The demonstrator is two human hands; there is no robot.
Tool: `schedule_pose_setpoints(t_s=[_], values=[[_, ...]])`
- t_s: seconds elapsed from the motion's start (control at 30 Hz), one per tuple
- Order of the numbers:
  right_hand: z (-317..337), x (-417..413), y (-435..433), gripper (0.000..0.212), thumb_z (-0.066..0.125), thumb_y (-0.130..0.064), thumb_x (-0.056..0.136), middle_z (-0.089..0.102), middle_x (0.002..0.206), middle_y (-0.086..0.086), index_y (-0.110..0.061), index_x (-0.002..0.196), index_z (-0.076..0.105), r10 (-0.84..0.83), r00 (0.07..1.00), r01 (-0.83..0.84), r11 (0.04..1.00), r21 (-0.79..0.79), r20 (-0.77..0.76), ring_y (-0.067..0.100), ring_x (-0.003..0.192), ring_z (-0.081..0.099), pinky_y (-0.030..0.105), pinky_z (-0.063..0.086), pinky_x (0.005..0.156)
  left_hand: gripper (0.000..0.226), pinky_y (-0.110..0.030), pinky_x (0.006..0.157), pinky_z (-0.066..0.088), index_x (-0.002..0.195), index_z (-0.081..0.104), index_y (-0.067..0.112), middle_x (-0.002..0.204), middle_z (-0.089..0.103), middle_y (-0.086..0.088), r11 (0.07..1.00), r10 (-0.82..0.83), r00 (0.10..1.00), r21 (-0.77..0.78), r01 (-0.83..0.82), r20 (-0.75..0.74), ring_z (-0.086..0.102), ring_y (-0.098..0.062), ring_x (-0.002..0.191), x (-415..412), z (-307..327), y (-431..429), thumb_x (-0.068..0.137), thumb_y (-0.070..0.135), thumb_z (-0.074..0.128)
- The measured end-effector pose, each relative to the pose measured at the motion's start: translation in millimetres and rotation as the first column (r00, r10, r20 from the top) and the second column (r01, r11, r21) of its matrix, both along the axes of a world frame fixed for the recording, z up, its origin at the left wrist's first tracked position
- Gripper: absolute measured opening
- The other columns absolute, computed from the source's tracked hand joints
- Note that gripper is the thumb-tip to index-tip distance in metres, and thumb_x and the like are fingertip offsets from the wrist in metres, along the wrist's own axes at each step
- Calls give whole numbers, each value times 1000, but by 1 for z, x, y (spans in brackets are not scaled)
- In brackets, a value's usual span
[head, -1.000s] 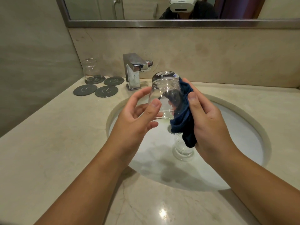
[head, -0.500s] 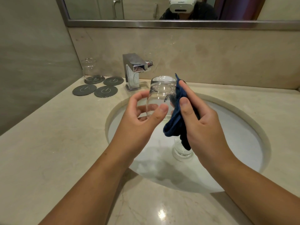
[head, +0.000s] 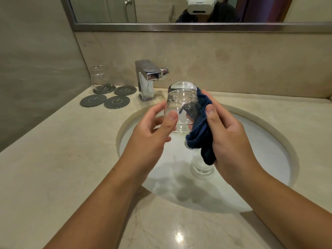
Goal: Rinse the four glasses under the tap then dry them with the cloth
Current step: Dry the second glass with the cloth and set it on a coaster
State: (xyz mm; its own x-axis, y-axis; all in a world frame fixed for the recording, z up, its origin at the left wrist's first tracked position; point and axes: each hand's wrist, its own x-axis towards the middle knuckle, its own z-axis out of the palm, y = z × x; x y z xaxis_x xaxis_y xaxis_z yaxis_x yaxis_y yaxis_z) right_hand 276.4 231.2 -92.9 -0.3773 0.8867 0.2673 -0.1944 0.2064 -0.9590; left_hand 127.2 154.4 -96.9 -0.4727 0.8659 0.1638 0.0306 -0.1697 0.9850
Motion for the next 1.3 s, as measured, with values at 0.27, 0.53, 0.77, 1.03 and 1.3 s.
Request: schedule_pose_setpoints(t_s=[0.27, 0.53, 0.77, 1.03, 1.3], values=[[9, 2, -12, 37, 50, -35, 111, 75, 114, 5, -49, 144, 59, 36, 997, -42, 995, 90, 75, 55, 113, 57, 68, 48, 89, 67, -30, 88, 58, 134, 58, 40, 114, 79, -4, 999, 49, 999, 7, -49, -21, 78, -12, 99, 2, 3, -4, 79, 62, 88], [-5, -3, 6, 33, 52, -40, 110, 77, 125, -5, -43, 140, 66, 63, 998, -64, 995, -75, -10, 22, 120, 71, 62, 49, 111, 59, -31, 86, 53, 137, 61, 40, 107, 79, 10, 998, -65, 993, -9, 66, 101, 72, -11, 101, -1, 1, 1, 83, 61, 71], [-1, -1, -1, 37, 51, -32, 111, 75, 108, -30, -45, 144, 61, -6, 992, -11, 992, 127, 128, -7, 94, 68, 17, 51, 84, 23, -31, 87, 50, 103, 79, 52, 102, 78, 21, 999, 7, 999, -40, -6, 31, 72, -1, 99, -1, -2, 3, 85, 59, 67], [1, -2, -5, 36, 48, -33, 113, 78, 120, -9, -43, 144, 62, 43, 996, -51, 992, 113, 75, 19, 113, 72, 49, 55, 106, 30, -28, 83, 53, 100, 83, 35, 106, 79, 7, 997, -56, 986, -47, 64, 158, 73, -12, 96, -2, 5, -4, 82, 56, 74], [-5, -2, 3, 32, 52, -37, 111, 78, 120, 1, -48, 138, 66, 23, 999, -24, 1000, 7, 46, 34, 119, 69, 66, 50, 107, 64, -34, 90, 50, 123, 63, 39, 111, 81, 10, 995, 28, 998, -101, -22, 63, 71, -8, 103, 4, 5, 0, 74, 80, 68]])
